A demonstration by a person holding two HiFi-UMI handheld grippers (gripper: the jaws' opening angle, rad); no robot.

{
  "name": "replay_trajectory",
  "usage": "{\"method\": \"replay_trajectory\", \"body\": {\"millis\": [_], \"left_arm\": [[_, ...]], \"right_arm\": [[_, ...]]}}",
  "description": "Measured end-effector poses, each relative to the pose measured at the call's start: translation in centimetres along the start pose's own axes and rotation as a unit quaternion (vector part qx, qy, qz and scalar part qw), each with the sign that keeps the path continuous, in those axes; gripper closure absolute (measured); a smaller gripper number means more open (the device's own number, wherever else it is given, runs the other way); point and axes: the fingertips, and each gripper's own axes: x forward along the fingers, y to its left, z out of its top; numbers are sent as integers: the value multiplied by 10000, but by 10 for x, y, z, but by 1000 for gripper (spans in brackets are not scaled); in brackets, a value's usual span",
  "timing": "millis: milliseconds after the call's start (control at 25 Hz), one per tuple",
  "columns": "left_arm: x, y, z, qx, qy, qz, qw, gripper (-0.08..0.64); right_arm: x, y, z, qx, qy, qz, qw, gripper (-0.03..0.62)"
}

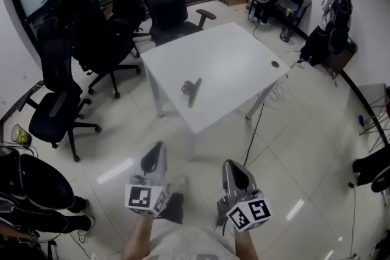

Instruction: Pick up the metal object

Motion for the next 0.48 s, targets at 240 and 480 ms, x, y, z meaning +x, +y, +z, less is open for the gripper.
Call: {"method": "replay_trajectory", "body": {"millis": [240, 480], "left_arm": [[134, 43, 22, 435, -12, -275, 9987, 558], [188, 56, 10, 287, 271, -60, 9992, 558]], "right_arm": [[117, -33, 57, -200, -471, -151, 9986, 580], [169, -67, 51, -55, -81, -177, 9998, 580]]}}
